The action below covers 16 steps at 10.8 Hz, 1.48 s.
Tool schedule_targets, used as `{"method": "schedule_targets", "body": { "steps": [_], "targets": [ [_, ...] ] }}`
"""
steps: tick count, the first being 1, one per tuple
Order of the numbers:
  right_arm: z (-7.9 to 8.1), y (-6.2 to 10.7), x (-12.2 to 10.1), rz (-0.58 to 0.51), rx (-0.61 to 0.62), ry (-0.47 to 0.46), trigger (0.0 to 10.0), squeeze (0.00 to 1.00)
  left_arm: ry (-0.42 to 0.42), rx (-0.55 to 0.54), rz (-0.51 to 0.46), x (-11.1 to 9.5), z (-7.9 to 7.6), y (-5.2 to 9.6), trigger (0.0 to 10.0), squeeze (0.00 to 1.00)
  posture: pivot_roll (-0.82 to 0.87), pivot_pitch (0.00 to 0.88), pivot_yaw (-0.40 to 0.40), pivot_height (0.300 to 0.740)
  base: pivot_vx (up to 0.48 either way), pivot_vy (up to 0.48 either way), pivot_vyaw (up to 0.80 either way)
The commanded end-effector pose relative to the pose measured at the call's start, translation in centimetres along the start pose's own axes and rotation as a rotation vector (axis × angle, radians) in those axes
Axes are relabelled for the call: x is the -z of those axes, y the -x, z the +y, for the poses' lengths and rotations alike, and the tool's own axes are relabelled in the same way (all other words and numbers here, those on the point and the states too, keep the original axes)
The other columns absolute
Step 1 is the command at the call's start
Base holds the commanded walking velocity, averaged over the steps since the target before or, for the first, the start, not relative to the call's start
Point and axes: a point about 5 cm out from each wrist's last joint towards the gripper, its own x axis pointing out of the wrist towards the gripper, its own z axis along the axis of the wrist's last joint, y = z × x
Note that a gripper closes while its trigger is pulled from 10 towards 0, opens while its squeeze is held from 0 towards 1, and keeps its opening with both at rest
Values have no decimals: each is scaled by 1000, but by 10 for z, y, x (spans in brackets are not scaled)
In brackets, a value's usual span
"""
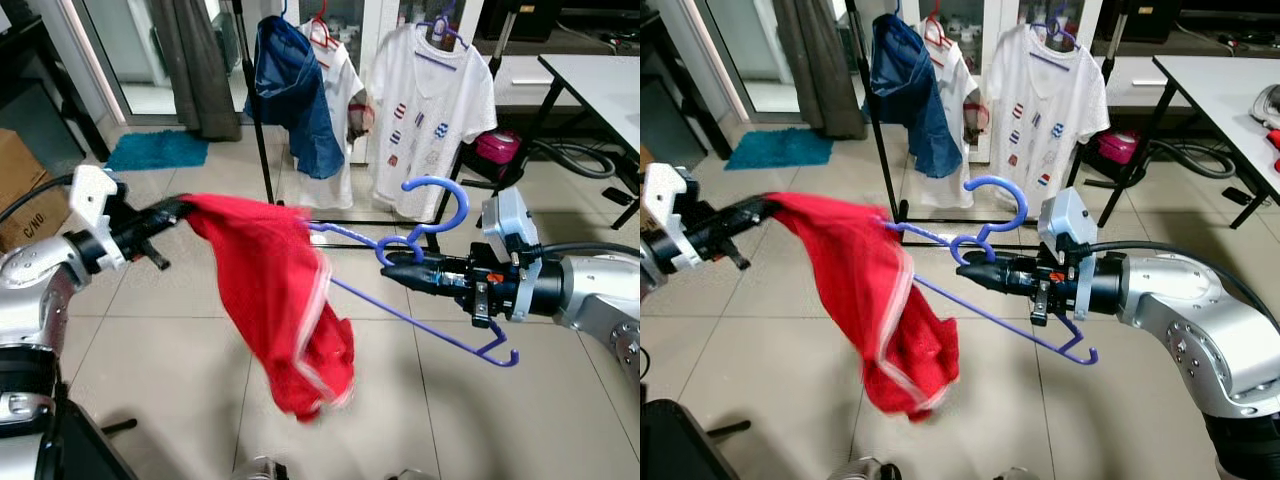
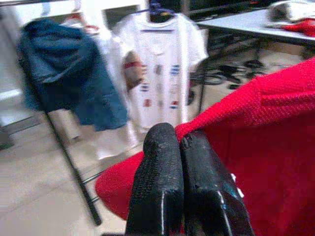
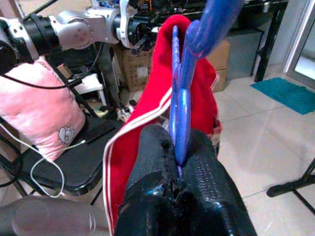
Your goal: Hang hanger
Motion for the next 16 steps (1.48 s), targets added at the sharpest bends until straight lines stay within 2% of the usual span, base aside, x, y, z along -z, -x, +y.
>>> {"method": "schedule_targets", "body": {
  "steps": [1,2,4,6,7,8,10,11,12,14,16],
  "targets": [
    [0,3,-7,-37,7,33,10000,0,-7,-72,12,4,5,4,0,0,-148,28,86,740,0,0,0],
    [1,3,-7,-39,5,33,10000,0,-10,-141,50,13,8,6,0,0,-148,29,86,740,0,0,0],
    [1,3,-8,-40,5,33,10000,0,-18,-196,86,21,9,8,0,0,-149,31,84,740,0,0,0],
    [1,3,-8,-41,3,33,10000,0,-25,-146,85,24,-1,1,0,0,-151,34,81,740,0,0,0],
    [1,3,-8,-41,1,33,10000,0,-30,-106,43,18,-8,-6,0,0,-151,36,81,740,0,0,0],
    [1,3,-8,-42,0,32,10000,0,-29,-98,13,13,-10,-9,0,0,-151,35,80,740,0,0,0],
    [0,2,-10,-63,8,31,10000,0,-69,-86,35,12,-10,-10,0,0,-150,37,83,740,0,0,0],
    [-1,2,-11,-77,28,34,10000,0,-99,-155,85,16,-5,-7,10000,0,-150,40,85,740,0,0,0],
    [-3,2,-12,-86,51,39,10000,0,-88,-155,91,16,-4,-5,10000,1000,-149,43,86,740,0,0,0],
    [-6,1,-12,-103,90,27,10000,0,-84,-145,134,24,-5,2,10000,1000,-146,47,84,740,0,0,0],
    [-13,-2,-13,-119,171,13,10000,0,-43,-162,194,42,-7,14,10000,1000,-146,54,85,740,0,0,0]
  ]
}}
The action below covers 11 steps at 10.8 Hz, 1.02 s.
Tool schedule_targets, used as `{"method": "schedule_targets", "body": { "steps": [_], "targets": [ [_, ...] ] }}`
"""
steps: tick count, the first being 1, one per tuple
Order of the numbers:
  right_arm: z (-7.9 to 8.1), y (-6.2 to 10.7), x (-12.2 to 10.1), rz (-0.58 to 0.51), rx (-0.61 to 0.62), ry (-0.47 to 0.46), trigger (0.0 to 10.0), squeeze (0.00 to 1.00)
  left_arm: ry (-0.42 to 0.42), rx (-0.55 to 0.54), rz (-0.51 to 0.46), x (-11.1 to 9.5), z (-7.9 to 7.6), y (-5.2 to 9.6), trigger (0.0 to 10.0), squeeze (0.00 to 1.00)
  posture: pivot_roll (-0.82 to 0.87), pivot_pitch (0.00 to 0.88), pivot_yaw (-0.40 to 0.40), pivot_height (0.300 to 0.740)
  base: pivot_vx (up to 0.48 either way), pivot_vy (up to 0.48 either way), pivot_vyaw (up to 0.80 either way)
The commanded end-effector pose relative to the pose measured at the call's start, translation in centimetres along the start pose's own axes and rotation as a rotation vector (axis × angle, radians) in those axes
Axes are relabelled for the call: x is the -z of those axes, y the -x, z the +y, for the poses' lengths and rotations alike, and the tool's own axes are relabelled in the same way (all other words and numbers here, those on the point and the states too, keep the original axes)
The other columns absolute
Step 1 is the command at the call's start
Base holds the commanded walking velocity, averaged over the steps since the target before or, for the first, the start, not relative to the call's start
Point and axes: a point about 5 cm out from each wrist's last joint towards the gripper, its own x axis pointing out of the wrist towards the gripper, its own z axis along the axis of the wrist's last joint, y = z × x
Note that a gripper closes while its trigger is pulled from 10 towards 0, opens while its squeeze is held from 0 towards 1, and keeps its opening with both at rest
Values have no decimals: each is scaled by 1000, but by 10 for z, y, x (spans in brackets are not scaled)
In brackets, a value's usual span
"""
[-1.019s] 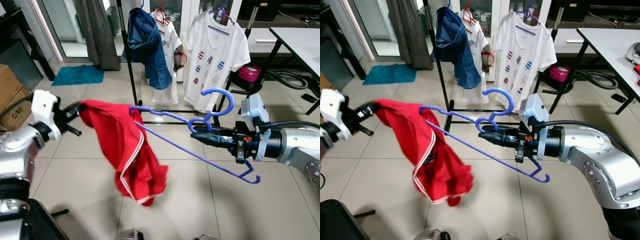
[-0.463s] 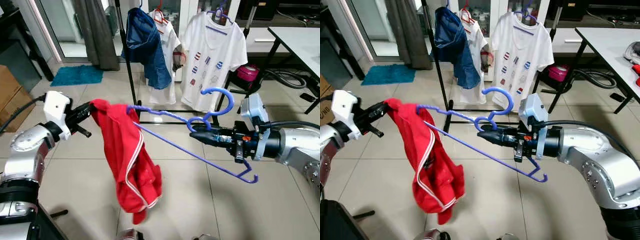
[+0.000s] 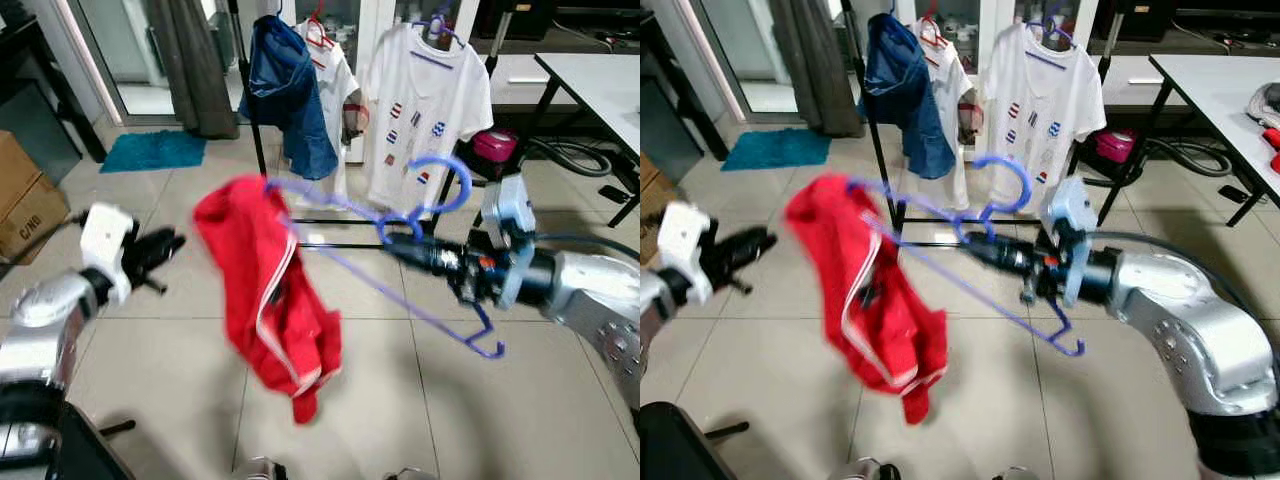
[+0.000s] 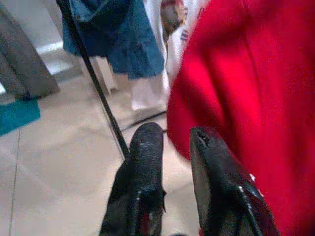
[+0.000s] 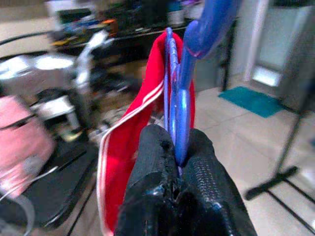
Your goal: Hang hanger
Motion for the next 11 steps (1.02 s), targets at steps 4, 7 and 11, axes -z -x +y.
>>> {"method": "schedule_targets", "body": {
  "steps": [4,7,11],
  "targets": [
    [-13,-18,-17,-133,194,-33,10000,0,20,278,-137,-19,-66,-11,10000,1000,-125,53,65,740,0,0,0],
    [-5,-31,-21,-167,169,-49,10000,0,-10,226,-99,-17,-94,-51,10000,224,-129,53,64,740,0,0,0],
    [-1,-31,-25,-184,159,-46,10000,0,-29,159,-125,-27,-104,-78,10000,0,-150,52,84,740,0,0,0]
  ]
}}
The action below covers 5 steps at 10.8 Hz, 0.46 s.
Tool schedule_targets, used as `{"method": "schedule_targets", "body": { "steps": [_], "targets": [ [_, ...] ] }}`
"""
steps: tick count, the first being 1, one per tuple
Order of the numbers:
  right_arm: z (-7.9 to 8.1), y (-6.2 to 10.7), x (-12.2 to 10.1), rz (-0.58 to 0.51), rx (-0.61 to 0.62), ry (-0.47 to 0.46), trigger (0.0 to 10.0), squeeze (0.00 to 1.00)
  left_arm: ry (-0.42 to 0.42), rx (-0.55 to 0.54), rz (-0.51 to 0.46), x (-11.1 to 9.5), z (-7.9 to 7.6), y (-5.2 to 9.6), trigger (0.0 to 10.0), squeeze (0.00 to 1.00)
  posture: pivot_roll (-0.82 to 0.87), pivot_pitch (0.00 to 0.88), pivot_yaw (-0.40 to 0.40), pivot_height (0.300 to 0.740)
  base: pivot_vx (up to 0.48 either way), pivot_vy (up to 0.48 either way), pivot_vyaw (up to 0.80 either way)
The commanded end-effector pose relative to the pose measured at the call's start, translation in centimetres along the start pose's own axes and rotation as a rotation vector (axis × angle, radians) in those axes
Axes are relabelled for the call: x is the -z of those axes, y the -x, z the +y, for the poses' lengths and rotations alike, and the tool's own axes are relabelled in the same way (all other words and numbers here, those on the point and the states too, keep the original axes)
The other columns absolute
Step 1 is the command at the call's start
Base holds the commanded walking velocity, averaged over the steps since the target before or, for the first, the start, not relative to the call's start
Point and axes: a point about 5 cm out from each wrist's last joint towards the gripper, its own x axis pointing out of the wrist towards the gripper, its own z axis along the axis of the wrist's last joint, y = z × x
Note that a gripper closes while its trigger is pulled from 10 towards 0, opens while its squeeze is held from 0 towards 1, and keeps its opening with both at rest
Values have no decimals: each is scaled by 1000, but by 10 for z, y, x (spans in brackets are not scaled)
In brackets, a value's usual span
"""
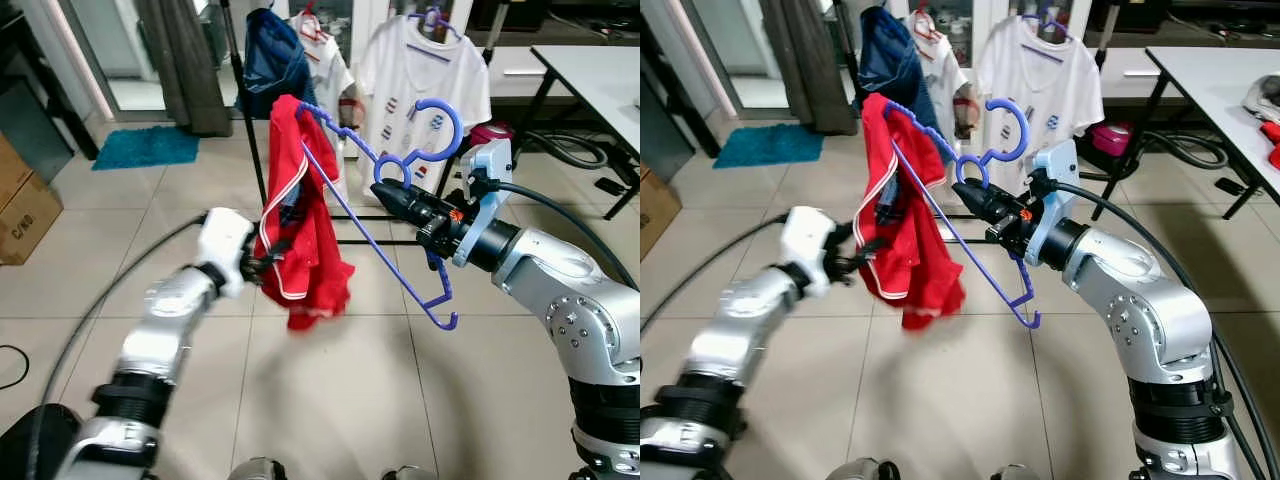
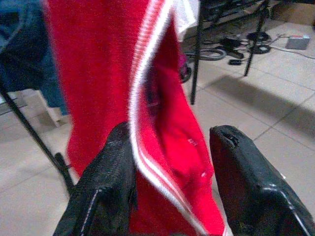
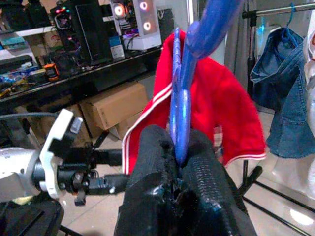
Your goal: Hang hanger
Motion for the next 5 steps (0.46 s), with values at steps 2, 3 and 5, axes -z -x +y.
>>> {"method": "schedule_targets", "body": {
  "steps": [2,3,5],
  "targets": [
    [10,1,-16,-64,-49,43,10000,0,-17,-37,12,3,4,-9,10000,0,-162,51,94,740,0,0,0],
    [10,2,-16,-63,-50,43,10000,0,-21,-45,6,2,4,-10,0,0,-163,50,94,740,0,0,0],
    [10,3,-15,-62,-43,42,10000,0,-40,-64,20,4,2,-11,0,0,-167,42,100,740,0,0,0]
  ]
}}
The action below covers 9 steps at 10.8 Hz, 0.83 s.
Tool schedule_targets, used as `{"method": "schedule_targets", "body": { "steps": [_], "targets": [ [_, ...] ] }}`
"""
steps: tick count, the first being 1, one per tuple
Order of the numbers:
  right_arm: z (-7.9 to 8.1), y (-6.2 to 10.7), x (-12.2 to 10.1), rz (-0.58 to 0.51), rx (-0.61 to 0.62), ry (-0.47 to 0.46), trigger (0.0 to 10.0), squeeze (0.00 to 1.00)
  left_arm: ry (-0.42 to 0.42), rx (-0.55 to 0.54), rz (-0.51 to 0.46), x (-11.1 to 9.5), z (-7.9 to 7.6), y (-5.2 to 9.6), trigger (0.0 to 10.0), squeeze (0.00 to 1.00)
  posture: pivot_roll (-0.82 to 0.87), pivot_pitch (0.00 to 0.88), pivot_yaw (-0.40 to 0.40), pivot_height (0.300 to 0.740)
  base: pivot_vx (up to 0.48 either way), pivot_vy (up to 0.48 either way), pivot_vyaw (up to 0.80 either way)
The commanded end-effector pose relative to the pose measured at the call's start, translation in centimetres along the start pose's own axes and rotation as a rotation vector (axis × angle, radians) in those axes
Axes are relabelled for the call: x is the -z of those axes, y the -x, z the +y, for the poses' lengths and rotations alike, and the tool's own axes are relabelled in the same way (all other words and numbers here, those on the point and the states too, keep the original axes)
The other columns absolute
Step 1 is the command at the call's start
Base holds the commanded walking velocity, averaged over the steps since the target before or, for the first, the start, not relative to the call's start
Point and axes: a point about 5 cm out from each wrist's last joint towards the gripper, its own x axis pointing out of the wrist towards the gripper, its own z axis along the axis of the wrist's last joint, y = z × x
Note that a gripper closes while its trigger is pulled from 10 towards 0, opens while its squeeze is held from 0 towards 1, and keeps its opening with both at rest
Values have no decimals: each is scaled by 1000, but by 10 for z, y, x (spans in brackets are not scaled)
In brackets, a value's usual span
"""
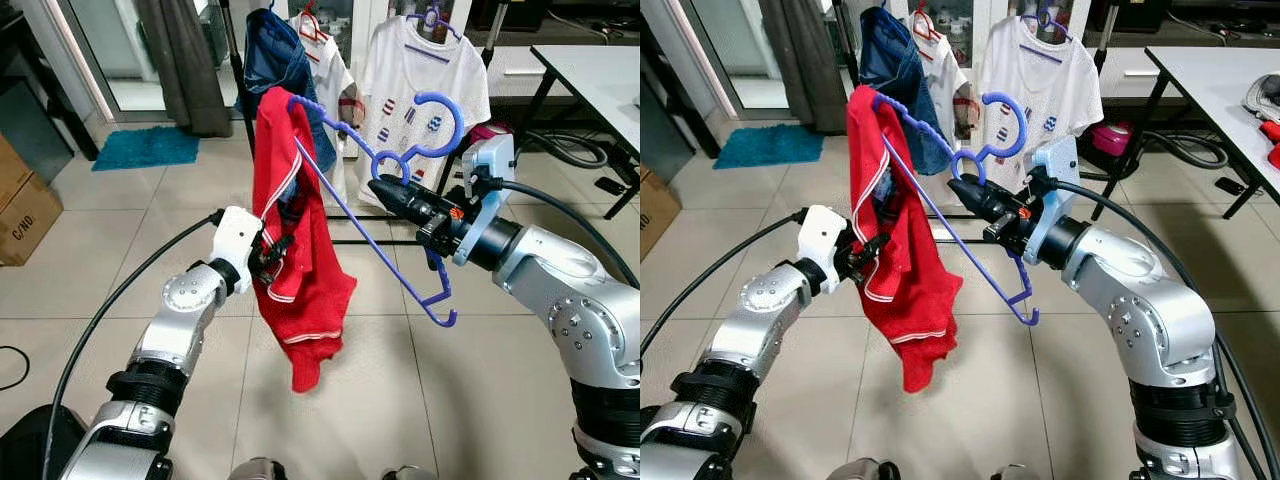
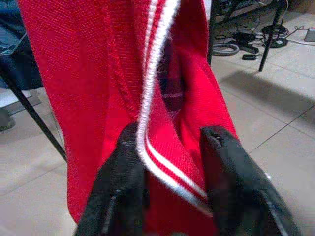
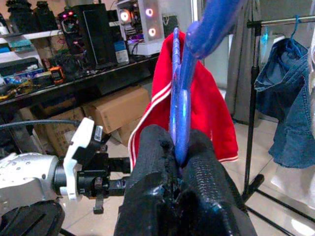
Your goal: Hang hanger
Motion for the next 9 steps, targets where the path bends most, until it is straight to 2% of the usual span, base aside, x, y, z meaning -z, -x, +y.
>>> {"method": "schedule_targets", "body": {
  "steps": [1,4,9],
  "targets": [
    [4,2,-9,-41,-18,21,10000,0,-23,2,11,3,-2,2,0,0,-167,42,100,740,0,0,0],
    [3,3,-7,-36,-13,18,10000,0,-25,28,16,8,-10,8,0,0,-160,27,97,740,0,0,0],
    [3,2,-7,-36,-13,19,10000,0,-12,23,17,7,-2,9,0,0,-161,23,95,740,0,0,0]
  ]
}}
